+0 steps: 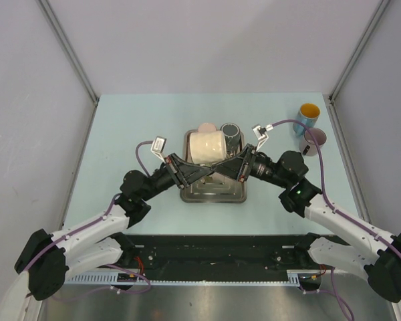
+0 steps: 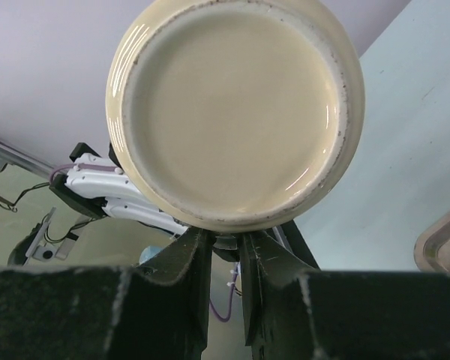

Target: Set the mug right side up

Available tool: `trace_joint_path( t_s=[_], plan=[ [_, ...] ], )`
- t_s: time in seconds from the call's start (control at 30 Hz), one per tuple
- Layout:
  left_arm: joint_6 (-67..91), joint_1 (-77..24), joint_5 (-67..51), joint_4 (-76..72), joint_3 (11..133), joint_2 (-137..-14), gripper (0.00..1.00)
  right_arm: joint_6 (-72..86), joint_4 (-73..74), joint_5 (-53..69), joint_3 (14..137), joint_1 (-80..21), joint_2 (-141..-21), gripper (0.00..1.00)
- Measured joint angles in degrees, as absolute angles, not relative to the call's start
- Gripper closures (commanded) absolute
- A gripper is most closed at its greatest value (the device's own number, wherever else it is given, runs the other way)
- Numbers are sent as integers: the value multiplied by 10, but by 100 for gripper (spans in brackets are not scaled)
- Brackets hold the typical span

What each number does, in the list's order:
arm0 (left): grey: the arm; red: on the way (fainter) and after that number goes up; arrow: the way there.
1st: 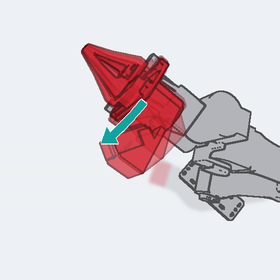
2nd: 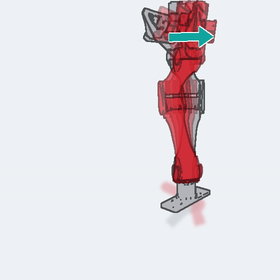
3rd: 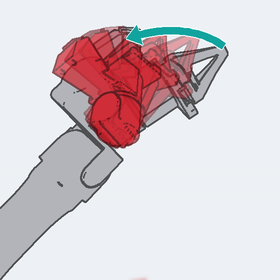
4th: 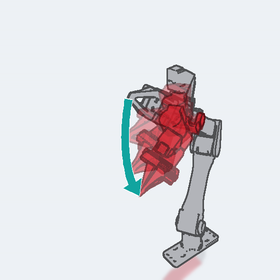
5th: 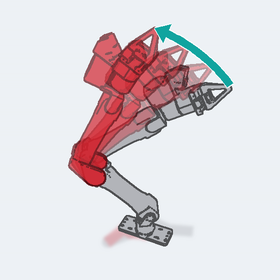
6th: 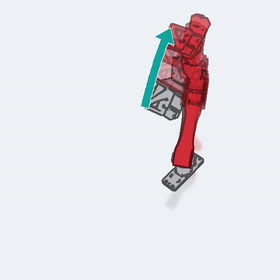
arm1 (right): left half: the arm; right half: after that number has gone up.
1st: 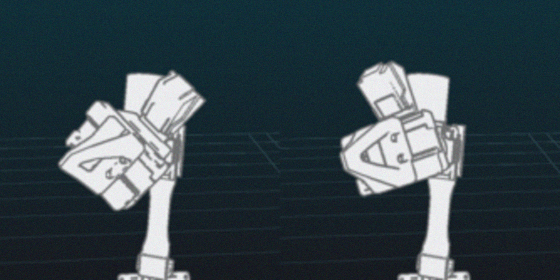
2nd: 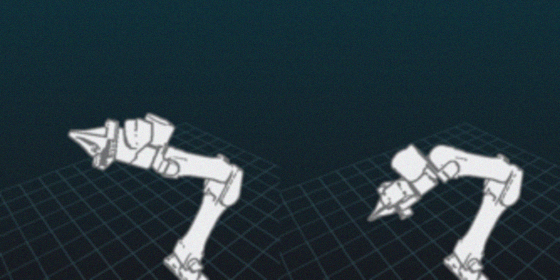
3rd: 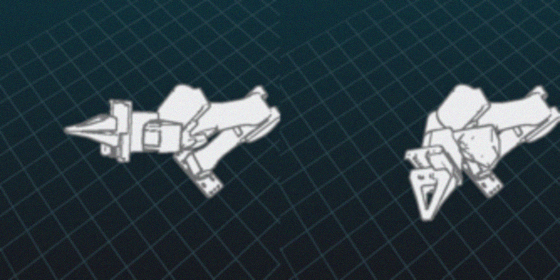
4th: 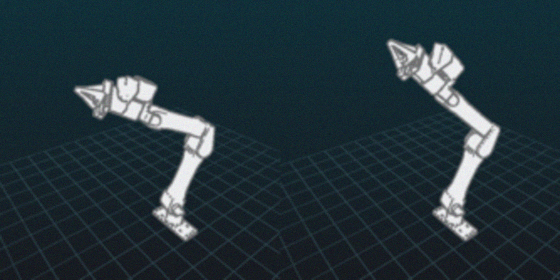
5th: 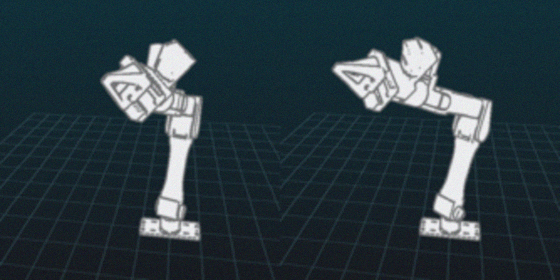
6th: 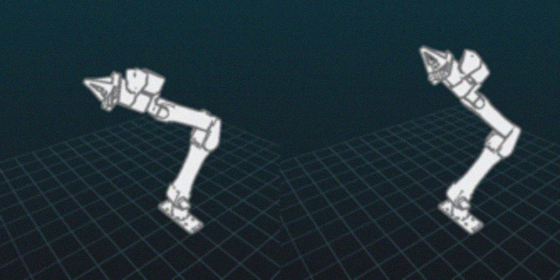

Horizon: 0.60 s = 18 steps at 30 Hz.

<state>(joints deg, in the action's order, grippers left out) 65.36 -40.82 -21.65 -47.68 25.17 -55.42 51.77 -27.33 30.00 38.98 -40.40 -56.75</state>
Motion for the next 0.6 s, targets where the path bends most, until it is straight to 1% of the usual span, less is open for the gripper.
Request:
trace_joint_path(
  t_s=[0.1, 0.27, 0.3, 0.37, 0.4, 0.47, 0.5, 0.57, 0.6],
  plan=[
    [640, -408, -216, -464, 252, -548, 100, 507, -251, 297, 395, -406, -565, 100],
    [613, -409, -216, -444, 252, -528, 100, 491, -218, 298, 411, -414, -563, 90],
    [609, -409, -216, -443, 252, -525, 100, 488, -213, 297, 414, -415, -563, 86],
    [605, -409, -216, -443, 252, -522, 100, 482, -206, 298, 419, -417, -563, 82],
    [603, -409, -216, -442, 252, -520, 100, 479, -204, 298, 421, -417, -563, 76],
    [601, -409, -216, -443, 252, -519, 100, 477, -199, 298, 424, -418, -563, 71],
    [599, -409, -216, -443, 252, -518, 100, 476, -195, 299, 426, -419, -563, 64],
    [594, -408, -212, -447, 252, -517, 100, 474, -182, 310, 427, -420, -562, 59],
    [594, -408, -211, -447, 252, -516, 100, 472, -175, 314, 427, -422, -562, 52]
  ],
)
